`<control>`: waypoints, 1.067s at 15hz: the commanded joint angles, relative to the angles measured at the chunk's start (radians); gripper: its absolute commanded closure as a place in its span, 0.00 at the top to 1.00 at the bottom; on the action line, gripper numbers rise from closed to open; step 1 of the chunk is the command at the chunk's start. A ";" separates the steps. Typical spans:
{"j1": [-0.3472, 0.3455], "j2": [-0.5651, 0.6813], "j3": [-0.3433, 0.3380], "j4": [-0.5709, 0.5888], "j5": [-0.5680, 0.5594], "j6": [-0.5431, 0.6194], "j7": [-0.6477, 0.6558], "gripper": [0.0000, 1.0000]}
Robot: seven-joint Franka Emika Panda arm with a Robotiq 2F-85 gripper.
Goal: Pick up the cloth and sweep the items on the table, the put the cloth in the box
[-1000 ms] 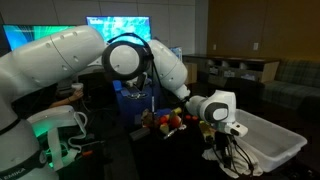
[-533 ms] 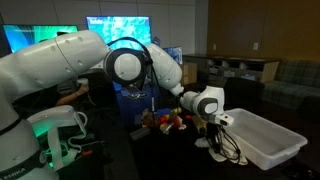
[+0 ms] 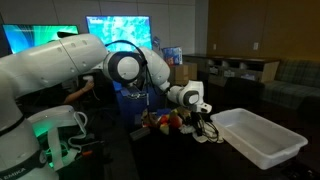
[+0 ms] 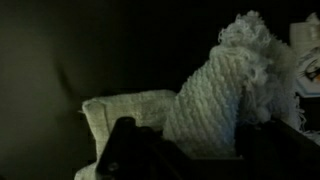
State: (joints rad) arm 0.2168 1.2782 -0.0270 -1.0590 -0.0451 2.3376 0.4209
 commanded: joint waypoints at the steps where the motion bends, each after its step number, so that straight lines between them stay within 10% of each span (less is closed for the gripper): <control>1: 0.047 0.050 0.019 0.088 0.013 -0.011 -0.031 0.01; 16: -0.004 -0.091 -0.035 -0.168 -0.004 -0.013 -0.063 0.00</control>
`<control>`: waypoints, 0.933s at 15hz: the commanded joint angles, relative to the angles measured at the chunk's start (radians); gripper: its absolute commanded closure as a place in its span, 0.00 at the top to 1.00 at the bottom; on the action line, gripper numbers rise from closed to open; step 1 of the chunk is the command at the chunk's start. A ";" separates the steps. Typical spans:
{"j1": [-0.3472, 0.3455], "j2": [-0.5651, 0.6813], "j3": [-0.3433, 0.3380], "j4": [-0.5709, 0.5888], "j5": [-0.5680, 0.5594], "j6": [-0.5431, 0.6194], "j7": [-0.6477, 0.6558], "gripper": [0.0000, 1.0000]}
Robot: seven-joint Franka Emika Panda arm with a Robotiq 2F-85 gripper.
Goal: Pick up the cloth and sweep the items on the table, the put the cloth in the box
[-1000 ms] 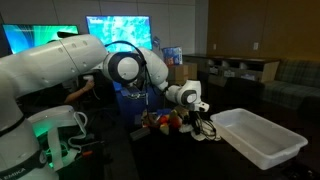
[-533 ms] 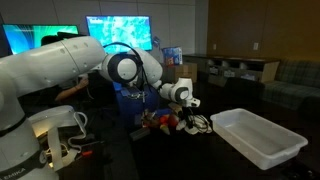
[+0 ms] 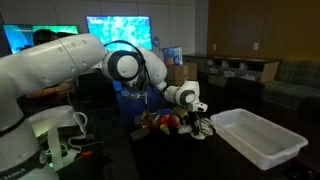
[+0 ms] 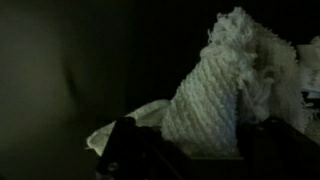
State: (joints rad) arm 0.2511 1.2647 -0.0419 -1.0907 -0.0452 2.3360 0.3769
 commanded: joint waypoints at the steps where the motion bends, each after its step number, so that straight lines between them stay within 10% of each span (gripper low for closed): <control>1: -0.048 -0.091 -0.033 -0.171 -0.009 -0.006 -0.016 0.00; 14: -0.142 -0.388 -0.199 -0.543 -0.051 -0.013 -0.013 0.03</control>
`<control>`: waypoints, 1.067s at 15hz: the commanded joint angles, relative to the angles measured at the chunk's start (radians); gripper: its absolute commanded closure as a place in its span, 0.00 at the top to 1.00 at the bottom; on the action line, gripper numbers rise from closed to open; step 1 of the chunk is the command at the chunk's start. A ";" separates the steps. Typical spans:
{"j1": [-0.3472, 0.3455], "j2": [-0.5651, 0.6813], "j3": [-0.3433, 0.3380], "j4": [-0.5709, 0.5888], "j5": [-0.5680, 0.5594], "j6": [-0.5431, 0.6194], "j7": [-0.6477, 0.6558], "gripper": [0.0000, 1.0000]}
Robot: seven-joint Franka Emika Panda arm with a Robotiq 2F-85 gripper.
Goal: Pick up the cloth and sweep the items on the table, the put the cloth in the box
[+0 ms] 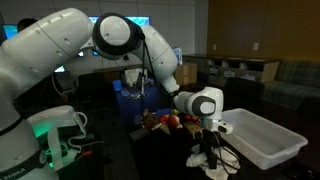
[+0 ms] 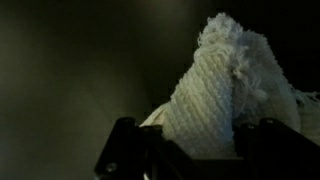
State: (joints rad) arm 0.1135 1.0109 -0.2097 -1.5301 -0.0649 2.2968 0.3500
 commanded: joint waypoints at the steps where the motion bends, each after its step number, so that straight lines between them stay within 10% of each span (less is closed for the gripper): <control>1: -0.006 -0.158 -0.044 -0.108 -0.040 0.035 0.017 0.03; 10: -0.034 -0.383 -0.043 0.003 -0.112 0.020 0.011 0.02; 16: -0.018 -0.304 0.013 0.327 -0.091 -0.095 0.062 0.00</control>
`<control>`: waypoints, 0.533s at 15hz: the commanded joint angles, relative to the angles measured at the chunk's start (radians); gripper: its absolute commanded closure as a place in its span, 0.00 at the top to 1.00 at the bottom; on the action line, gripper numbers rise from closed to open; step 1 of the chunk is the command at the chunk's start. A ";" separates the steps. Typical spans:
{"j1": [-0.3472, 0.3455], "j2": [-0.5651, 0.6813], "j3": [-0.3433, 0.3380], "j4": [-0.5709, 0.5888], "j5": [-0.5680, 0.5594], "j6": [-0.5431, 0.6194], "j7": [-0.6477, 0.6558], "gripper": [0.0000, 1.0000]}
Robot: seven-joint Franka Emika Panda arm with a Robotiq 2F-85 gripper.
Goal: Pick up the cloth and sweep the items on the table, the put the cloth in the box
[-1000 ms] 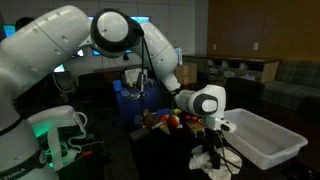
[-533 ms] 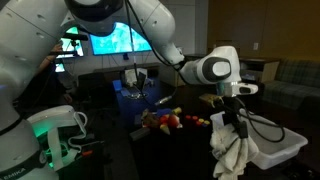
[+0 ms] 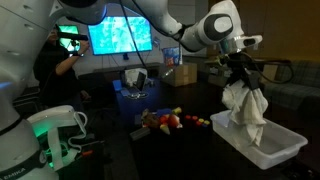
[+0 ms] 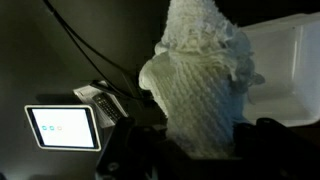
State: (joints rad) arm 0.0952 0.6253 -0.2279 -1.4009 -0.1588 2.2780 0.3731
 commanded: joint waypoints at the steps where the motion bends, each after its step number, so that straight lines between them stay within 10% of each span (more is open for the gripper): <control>1: 0.005 0.105 0.039 0.245 0.000 -0.090 0.052 0.00; 8: 0.047 0.347 0.004 0.555 -0.018 -0.155 0.245 0.00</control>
State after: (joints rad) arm 0.1374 0.8338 -0.1933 -1.0432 -0.1607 2.1855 0.5398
